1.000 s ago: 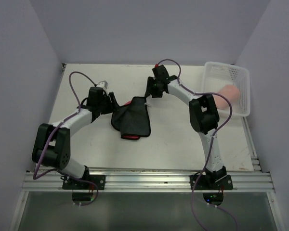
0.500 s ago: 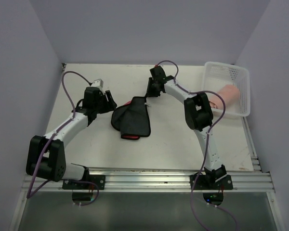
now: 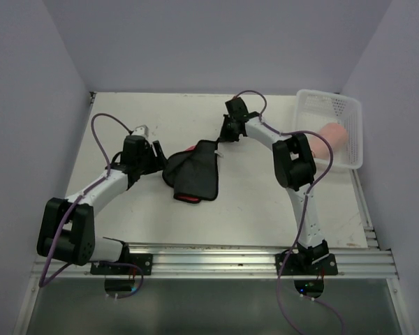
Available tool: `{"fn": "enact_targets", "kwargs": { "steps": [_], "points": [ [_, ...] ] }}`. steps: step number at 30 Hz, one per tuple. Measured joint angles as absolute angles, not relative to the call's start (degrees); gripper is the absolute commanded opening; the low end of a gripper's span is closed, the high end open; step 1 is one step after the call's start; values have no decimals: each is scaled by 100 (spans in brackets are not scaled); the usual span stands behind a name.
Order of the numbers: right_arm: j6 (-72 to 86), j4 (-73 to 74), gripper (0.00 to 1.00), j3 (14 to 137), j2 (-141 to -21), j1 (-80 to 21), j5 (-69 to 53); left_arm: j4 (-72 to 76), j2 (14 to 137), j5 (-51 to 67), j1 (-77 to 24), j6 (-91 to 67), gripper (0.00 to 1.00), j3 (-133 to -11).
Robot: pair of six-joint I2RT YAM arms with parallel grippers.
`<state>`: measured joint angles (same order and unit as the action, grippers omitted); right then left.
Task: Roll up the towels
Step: Flatten the towel
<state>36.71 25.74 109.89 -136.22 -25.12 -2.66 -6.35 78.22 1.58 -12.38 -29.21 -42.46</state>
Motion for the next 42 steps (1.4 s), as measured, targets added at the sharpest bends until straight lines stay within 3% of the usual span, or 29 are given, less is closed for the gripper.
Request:
{"fn": "enact_targets", "kwargs": {
  "steps": [11,24,42],
  "points": [
    [3454,2316,0,9592,-12770,-1999,-399,491,8512,1155,-1120,-3590,69,-3920],
    [3258,2163,0,9454,-12709,-1977,-443,2346,9502,2388,-816,-4528,69,-3841],
    [3229,2040,0,9330,-12665,-1907,-600,3221,10031,3177,-670,-5122,69,-3837]
  ]
}}
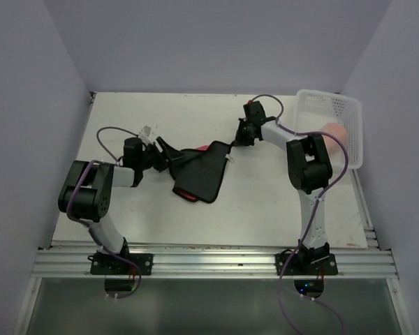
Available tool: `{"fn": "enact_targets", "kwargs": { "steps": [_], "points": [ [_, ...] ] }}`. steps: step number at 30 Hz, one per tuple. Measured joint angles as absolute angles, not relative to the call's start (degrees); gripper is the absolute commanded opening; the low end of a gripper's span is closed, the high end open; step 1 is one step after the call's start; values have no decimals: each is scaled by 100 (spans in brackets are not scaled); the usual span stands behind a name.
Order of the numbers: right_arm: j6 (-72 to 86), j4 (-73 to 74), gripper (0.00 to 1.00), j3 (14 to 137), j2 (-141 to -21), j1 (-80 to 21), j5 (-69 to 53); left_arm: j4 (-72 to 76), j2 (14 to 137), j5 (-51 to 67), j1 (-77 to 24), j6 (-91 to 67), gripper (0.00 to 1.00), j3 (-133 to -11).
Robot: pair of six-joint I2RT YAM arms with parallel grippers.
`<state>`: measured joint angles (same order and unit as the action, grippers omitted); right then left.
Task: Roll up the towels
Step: Flatten the towel
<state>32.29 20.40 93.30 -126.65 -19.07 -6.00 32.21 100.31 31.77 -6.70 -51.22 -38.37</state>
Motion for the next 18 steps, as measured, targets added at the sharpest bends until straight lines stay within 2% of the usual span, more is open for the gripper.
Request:
{"fn": "enact_targets", "kwargs": {
  "steps": [10,18],
  "points": [
    [3190,2010,0,9258,-12615,-1885,-602,4018,10042,3433,-670,-5382,67,-3835],
    [3186,2021,0,9231,-12595,-1872,-602,4132,10040,3435,-668,-5395,51,-3822]
  ]
}}
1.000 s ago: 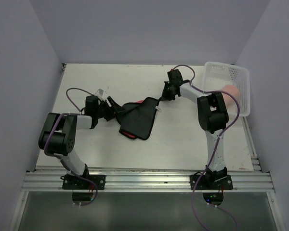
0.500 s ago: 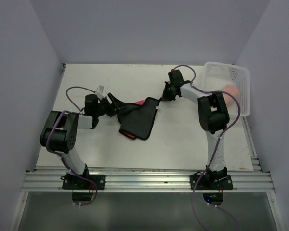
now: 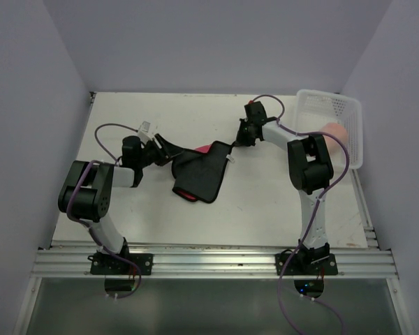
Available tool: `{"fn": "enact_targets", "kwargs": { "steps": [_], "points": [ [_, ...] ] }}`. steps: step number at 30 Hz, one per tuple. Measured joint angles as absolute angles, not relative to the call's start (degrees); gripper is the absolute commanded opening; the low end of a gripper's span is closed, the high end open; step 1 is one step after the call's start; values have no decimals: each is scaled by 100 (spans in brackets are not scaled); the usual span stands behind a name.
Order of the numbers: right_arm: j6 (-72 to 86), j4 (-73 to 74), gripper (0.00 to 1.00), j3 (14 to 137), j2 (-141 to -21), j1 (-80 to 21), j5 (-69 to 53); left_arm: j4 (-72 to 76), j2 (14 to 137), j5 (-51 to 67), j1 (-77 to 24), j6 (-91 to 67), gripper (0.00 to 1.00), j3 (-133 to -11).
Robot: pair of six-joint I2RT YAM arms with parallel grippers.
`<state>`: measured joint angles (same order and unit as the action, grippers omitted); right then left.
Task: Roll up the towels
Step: Flatten the towel
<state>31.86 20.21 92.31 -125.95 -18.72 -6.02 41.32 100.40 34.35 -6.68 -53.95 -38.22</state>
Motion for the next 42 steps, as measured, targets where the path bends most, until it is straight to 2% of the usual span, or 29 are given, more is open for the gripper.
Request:
{"fn": "enact_targets", "kwargs": {
  "steps": [5,8,10,17,28,42],
  "points": [
    [3186,2025,0,9231,-12593,-1868,-602,4053,10020,3352,-668,-5273,35,-3789],
    [3186,2027,0,9231,-12593,-1868,-602,3913,9950,3245,-668,-5133,20,-3791],
    [3186,2029,0,9231,-12593,-1868,-602,3822,9918,3179,-668,-5033,18,-3798],
    [3157,2062,0,9231,-12573,-1861,-600,3446,9845,2873,-663,-4786,0,-3957],
    [2969,2641,0,9045,-11972,-1833,-539,2779,8958,2598,-659,-4294,0,-4204],
    [2440,3240,0,8785,-9273,-2252,-368,1013,6578,2206,-655,-3529,0,-4261]
  ]
}}
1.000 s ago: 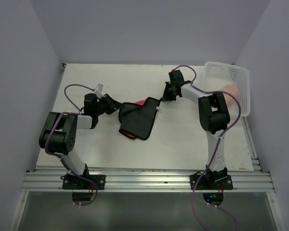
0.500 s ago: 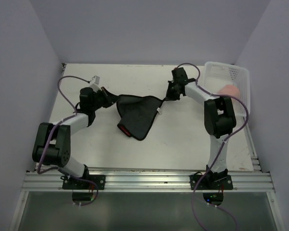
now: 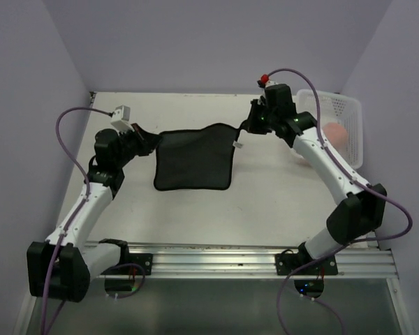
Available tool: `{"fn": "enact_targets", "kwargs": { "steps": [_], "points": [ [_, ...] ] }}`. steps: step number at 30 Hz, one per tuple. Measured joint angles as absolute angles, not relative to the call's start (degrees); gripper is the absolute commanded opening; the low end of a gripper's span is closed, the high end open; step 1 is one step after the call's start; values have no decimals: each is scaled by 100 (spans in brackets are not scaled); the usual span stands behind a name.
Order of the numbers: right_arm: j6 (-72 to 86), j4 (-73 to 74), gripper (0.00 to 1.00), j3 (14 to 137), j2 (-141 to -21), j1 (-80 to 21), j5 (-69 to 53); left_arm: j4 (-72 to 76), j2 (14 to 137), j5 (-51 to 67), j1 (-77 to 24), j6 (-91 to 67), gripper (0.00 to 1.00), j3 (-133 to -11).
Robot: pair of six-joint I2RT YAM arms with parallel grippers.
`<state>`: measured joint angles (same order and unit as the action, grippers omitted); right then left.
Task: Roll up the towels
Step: Flatten the towel
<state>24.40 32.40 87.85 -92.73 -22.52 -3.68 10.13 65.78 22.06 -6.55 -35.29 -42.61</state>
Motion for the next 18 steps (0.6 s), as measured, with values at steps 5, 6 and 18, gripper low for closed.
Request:
{"fn": "enact_targets", "kwargs": {
  "steps": [5,6,18],
  "points": [
    [2292,3454,0,8361,-8180,-2447,-292,237,5437,1929,-655,-3229,0,-4246],
    [2281,3492,0,8232,-7933,-2486,-287,93,5199,1874,-655,-3181,0,-4246],
    [2161,4512,0,7824,-5966,-2718,-281,-996,3468,1804,-655,-3216,0,-4023]
  ]
}}
